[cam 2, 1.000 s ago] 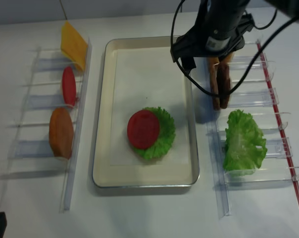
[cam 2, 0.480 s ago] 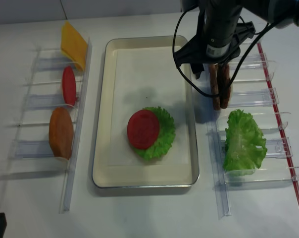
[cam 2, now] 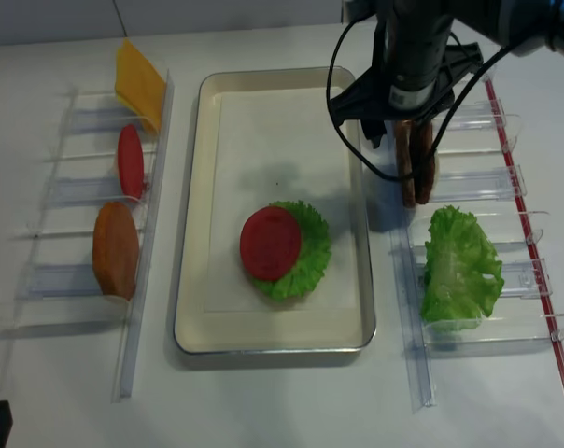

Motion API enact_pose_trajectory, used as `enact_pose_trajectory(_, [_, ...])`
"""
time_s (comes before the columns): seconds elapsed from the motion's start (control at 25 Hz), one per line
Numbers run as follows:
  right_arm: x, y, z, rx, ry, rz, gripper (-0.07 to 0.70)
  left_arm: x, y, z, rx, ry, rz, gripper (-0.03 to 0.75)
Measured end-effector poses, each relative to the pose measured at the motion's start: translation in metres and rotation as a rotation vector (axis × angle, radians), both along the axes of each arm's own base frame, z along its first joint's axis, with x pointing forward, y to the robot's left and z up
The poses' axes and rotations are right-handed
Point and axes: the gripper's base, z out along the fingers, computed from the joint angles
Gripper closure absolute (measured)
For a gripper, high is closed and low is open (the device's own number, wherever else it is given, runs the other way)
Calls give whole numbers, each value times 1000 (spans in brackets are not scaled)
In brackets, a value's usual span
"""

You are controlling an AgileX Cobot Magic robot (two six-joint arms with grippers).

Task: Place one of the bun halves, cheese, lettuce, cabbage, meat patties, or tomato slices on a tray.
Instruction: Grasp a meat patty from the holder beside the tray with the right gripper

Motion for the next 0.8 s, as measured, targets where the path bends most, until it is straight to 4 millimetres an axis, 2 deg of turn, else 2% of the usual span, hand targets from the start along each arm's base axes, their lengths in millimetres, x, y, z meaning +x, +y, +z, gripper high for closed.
enact_pose_trajectory(0.2, [3,2,-12,-19,34,-1,216,0,0,0,0,0,0,225])
enact_pose_trajectory(0.48, [5,3,-20,-31,57,-3,316,0,0,0,0,0,0,225])
enact_pose_trajectory(0.6, [5,1,-20,-46,56,-3,367,0,0,0,0,0,0,225])
enact_pose_trajectory(0.76, [6,-2,-20,-79,51,-4,505,0,0,0,0,0,0,225])
enact_pose_trajectory(0.8, [5,-2,-20,-86,53,-8,516,0,0,0,0,0,0,225])
